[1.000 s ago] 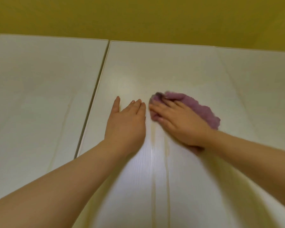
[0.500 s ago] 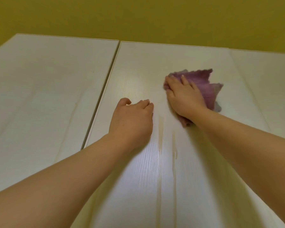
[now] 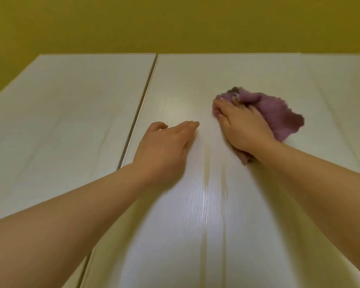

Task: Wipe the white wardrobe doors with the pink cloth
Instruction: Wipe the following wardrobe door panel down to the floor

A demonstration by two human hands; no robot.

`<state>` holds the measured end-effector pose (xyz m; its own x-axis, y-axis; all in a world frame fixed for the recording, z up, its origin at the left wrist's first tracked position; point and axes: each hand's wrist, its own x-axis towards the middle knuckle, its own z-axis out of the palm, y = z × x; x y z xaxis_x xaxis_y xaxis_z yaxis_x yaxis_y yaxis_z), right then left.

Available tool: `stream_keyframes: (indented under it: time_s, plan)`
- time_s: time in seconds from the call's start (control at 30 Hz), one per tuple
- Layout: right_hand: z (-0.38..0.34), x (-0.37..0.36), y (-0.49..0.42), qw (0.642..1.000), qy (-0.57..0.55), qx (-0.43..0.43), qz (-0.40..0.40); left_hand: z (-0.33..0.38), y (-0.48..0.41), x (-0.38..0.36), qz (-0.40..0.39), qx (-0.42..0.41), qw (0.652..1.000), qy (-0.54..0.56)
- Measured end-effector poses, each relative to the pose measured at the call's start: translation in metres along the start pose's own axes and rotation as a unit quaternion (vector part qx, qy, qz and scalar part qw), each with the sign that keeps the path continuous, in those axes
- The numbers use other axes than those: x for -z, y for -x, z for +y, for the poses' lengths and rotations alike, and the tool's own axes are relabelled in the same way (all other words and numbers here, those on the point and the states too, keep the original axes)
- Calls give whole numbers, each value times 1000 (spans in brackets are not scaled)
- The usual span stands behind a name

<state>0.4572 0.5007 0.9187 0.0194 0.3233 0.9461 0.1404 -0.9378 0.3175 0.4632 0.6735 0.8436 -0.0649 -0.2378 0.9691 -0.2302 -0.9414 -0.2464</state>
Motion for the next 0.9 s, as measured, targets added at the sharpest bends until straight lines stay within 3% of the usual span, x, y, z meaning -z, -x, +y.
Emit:
stream_keyframes:
  time_s: [0.07, 0.2, 0.27, 0.33, 0.4, 0.53, 0.57, 0.7, 0.83, 0.9]
  plan:
    - [-15, -4, 2, 1000, 18, -8, -14, -13, 1, 6, 14, 15, 1000, 1]
    - [-44, -10, 42, 982, 9, 177, -61, -52, 8, 13, 13, 94, 994, -54]
    - [-46, -4, 36, 990, -35, 128, -43, -71, 16, 16, -30, 113, 992, -52]
    - [-45, -4, 13, 997, -81, -4, -14, -82, 22, 15, -77, 93, 991, -60]
    - [-67, -11, -5, 998, -23, -59, -10, -95, 25, 15, -96, 54, 990, -87]
    - [-109, -32, 0, 989, -1, 127, -70, -103, 26, 14, -104, 22, 990, -89]
    - [-112, -31, -5, 989, -7, 128, -75, -108, 26, 14, -102, 17, 991, -86]
    - [-118, -33, -24, 998, -3, -61, -11, -110, 30, 6, -86, 15, 994, -65]
    - [-157, -47, -3, 998, 4, 54, -39, -109, 35, 0, -66, 28, 996, -45]
    - [-138, -38, -9, 999, -12, 28, -42, -107, 34, 2, -72, 32, 996, -36]
